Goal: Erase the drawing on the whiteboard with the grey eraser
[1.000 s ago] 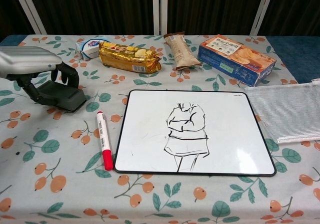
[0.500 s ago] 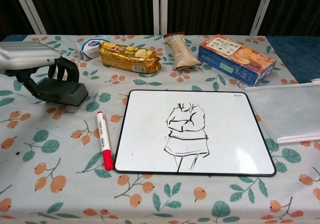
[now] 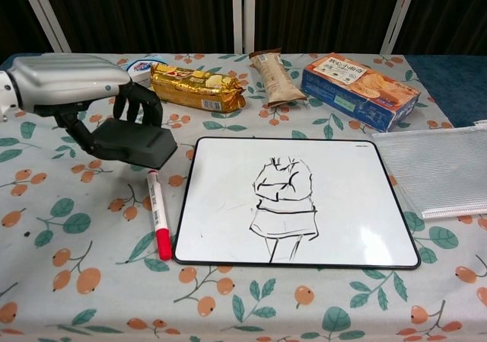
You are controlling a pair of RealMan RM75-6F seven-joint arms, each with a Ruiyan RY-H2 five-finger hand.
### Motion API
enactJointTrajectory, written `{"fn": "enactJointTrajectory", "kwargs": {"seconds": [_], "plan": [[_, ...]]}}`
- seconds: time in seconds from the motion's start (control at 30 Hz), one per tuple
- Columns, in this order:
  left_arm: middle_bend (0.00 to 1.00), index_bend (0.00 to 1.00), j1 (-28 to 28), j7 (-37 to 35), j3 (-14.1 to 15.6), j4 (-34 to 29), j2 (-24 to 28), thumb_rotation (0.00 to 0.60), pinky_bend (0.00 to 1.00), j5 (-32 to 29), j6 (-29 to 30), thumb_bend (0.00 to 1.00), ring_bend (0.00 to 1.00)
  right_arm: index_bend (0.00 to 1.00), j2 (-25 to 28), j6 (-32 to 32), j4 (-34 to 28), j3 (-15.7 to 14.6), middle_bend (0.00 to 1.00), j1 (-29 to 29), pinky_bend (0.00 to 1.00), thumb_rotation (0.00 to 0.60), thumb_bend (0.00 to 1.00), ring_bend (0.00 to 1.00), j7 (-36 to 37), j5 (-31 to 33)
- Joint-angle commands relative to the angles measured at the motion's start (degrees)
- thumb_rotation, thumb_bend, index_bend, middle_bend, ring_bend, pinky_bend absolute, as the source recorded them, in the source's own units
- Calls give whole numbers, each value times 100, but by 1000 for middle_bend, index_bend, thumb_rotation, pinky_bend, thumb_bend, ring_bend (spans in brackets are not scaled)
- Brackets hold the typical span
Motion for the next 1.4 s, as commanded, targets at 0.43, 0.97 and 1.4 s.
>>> {"fn": "enactJointTrajectory", "kwargs": {"seconds": [0.43,0.97,1.4], "plan": [[524,590,155,730,496,-817,-377,600,543,717,215,314,507,0,32,-19,128,72,0,25,0,600,230,0,255,69],[525,590,46,948,240,-405,-1058,600,541,559,93,313,508,0,40,52,163,95,0,30,0,600,206,0,442,13],[529,596,-16,1060,152,100,-1673,600,541,395,-8,313,513,0,242,191,51,204,0,-25,0,600,404,0,616,94]]}}
